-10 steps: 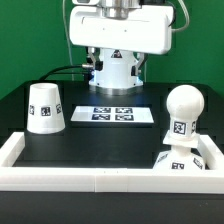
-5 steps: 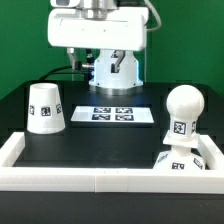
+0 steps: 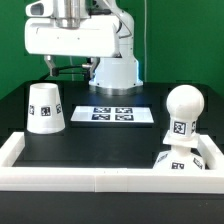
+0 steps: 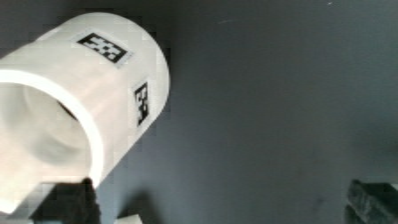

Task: Assemble lamp

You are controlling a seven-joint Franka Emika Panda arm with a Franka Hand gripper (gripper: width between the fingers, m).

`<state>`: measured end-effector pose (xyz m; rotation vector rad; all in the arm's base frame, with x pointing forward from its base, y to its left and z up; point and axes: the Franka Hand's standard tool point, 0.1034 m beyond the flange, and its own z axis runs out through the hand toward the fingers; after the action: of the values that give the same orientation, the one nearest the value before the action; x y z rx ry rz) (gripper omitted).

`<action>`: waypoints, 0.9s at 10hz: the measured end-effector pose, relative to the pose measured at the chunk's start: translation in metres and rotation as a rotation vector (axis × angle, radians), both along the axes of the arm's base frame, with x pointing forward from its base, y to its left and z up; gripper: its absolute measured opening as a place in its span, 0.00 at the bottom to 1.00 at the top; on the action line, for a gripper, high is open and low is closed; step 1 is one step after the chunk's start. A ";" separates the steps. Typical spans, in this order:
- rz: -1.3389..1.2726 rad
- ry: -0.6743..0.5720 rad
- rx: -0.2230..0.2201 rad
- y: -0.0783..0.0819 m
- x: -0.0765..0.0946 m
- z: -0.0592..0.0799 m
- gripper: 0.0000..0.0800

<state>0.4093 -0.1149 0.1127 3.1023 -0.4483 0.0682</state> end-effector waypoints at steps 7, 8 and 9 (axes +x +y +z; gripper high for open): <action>0.126 0.004 0.015 -0.017 -0.006 -0.006 0.87; 0.132 0.006 0.013 -0.017 -0.007 -0.009 0.87; 0.142 0.002 0.006 -0.019 -0.008 -0.013 0.87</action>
Offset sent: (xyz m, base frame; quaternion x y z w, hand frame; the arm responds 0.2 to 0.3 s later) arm -0.0024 -0.0191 -0.0011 0.0185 -0.0080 -0.0413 0.9989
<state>0.4014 -0.1343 0.1000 3.1348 -0.2278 0.0640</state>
